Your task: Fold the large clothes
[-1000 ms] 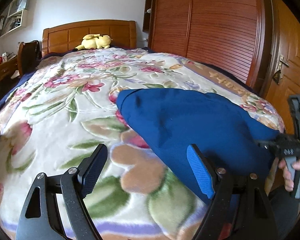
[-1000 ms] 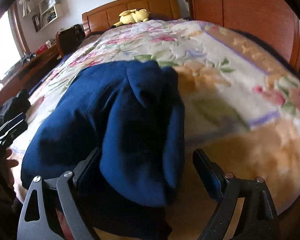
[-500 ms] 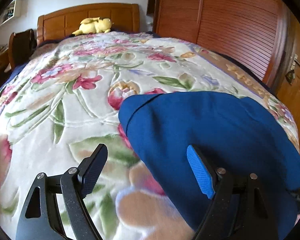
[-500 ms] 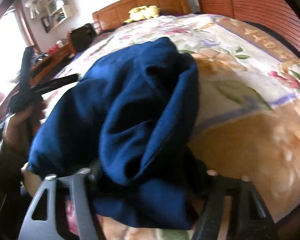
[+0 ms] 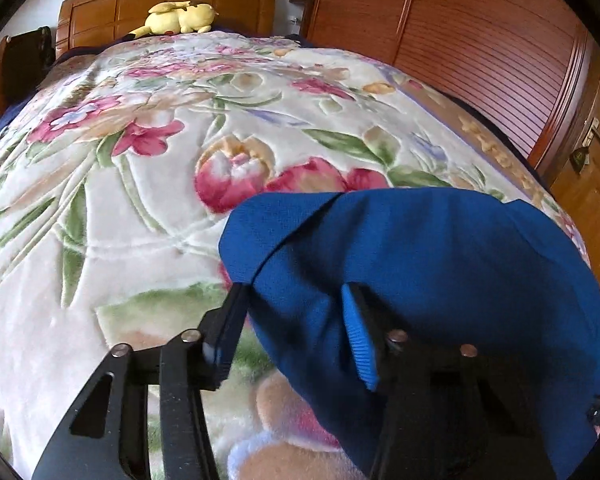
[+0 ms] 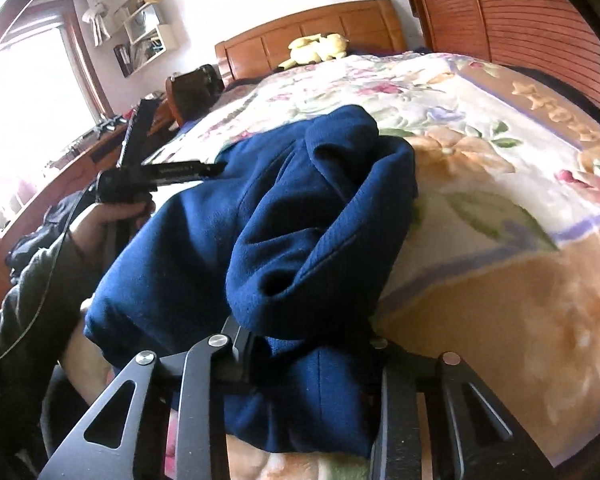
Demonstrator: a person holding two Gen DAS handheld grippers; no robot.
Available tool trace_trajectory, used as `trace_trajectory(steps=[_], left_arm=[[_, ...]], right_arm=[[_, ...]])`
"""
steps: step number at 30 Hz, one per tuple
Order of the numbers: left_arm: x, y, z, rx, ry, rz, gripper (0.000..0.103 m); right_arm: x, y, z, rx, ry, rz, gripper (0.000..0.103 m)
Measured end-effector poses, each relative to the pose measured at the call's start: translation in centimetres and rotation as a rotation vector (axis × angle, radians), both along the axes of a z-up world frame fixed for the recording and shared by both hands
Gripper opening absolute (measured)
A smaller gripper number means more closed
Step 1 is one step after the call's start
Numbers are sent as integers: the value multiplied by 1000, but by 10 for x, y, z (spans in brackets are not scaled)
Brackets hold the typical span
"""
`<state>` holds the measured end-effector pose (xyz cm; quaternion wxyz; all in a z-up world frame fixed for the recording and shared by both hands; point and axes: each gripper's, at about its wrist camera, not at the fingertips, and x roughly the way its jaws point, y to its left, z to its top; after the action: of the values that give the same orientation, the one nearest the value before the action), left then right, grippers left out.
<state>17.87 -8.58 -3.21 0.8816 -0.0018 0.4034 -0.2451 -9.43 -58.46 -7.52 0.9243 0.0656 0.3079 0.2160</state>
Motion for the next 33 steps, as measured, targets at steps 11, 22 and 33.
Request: trace_trajectory(steps=[11,22,33], left_arm=[[-28,-13,33,92,-119,-26,2],[-48,-88,113,56,-316,-61,2],[-27,-306,155,-7,-381,-237,2]], right_arm=[[0,-5,8,1,-92,43,22],[14,-70,45,-51,-203,-30,19],[17,-227,85,-200,-268,-264,19]])
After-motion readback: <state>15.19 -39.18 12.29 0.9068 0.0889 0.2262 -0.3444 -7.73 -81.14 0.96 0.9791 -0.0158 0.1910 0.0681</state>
